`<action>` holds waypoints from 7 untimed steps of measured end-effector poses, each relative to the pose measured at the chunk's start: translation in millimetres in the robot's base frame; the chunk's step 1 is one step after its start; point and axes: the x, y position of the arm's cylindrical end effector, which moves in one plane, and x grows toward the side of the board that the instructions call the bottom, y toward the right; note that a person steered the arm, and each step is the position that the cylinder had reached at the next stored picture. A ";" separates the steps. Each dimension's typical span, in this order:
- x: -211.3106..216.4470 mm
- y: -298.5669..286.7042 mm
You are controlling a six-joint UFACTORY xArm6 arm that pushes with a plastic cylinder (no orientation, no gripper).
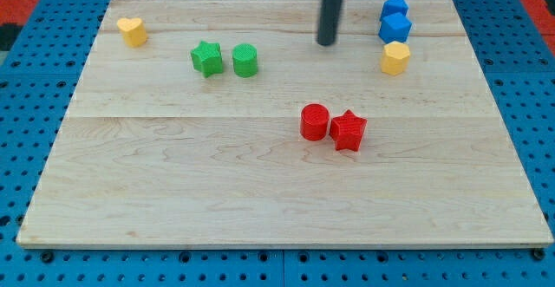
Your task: Move the yellow heart to the top of the green circle
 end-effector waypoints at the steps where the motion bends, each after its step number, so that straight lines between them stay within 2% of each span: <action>1: -39.1 -110.5; 3: -45.4 -275.8; 4: -22.6 -334.6; 5: -2.1 -306.1; 7: 3.7 -162.5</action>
